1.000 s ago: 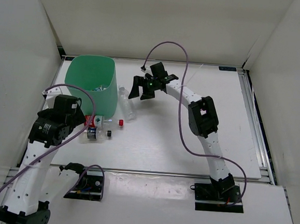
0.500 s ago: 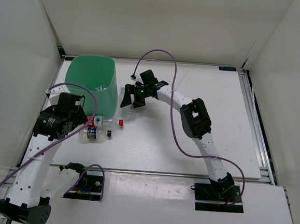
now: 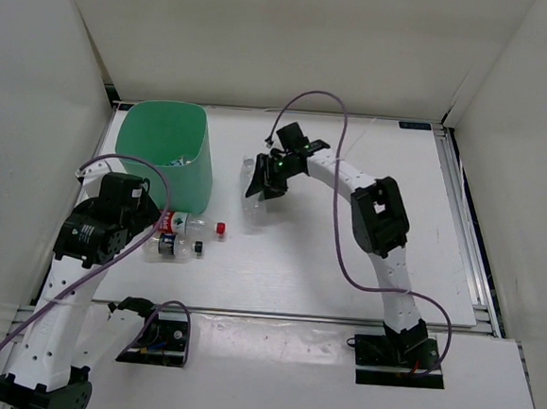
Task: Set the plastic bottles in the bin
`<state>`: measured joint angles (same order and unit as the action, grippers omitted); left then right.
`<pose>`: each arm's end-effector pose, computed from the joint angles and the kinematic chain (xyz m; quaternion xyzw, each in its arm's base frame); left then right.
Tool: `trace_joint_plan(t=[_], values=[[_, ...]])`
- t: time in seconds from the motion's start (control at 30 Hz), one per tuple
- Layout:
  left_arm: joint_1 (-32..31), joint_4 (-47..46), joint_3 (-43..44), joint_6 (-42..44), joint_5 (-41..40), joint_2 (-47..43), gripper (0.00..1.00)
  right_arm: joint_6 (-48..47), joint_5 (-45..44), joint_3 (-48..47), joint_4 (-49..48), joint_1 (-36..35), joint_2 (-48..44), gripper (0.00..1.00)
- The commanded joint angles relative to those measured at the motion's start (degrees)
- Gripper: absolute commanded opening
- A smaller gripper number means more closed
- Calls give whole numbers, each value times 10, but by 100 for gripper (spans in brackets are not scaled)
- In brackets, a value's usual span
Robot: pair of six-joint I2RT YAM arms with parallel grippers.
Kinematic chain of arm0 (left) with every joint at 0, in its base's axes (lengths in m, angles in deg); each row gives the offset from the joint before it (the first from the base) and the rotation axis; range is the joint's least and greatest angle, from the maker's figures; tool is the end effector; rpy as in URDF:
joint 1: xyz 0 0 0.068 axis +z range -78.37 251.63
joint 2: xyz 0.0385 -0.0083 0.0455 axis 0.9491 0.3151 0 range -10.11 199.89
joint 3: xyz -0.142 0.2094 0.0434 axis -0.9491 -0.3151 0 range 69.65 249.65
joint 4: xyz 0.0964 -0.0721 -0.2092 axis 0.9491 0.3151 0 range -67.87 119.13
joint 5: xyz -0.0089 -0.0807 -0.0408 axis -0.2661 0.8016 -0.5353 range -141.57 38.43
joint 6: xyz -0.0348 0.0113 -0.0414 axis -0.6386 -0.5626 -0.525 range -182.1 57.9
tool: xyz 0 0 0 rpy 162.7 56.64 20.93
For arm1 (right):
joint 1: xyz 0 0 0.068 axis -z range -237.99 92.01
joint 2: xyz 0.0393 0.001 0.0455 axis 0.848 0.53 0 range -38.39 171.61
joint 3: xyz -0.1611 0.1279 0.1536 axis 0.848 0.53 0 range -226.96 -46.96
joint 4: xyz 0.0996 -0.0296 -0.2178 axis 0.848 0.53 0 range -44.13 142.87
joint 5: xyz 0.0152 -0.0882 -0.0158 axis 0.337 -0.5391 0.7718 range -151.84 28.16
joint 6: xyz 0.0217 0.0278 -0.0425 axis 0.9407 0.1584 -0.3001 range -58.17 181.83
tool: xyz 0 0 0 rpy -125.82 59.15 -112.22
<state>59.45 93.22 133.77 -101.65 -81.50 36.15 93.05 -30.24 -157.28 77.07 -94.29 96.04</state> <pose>0.1086 -0.0042 0.3325 -0.2960 0.8715 0.0876 0.3811 0.3767 0.3011 0.1665 -0.1218 0.9139 0.3755 0.0941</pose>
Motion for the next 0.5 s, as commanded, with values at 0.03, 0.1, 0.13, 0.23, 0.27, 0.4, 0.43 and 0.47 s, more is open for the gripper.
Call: trace_joint_plan(t=[0.03, 0.1, 0.13, 0.23, 0.27, 0.4, 0.43, 0.47], values=[[-3, -29, -13, -77, 48, -14, 99, 24, -12, -29, 18, 19, -144, 34], [-3, -29, -18, -120, 53, -14, 99, 37, -12, -92, 18, 19, -160, 34], [-3, -21, -18, -142, 53, -20, 100, 45, -12, -120, 6, 19, -160, 34], [-3, 9, -23, -219, 43, -27, 100, 4, -105, -267, -15, -29, -132, 34], [-3, 14, -23, -219, 37, -28, 100, -10, -142, -294, -27, -42, -124, 34], [-3, 39, 6, -194, 31, -34, 100, -62, -255, -291, -199, -97, -89, 34], [-3, 47, 20, -185, 45, -34, 100, -70, -270, -322, -214, -112, -74, 36], [-3, 57, 26, -168, 45, -34, 100, -77, -281, -340, -227, -119, -39, 38]])
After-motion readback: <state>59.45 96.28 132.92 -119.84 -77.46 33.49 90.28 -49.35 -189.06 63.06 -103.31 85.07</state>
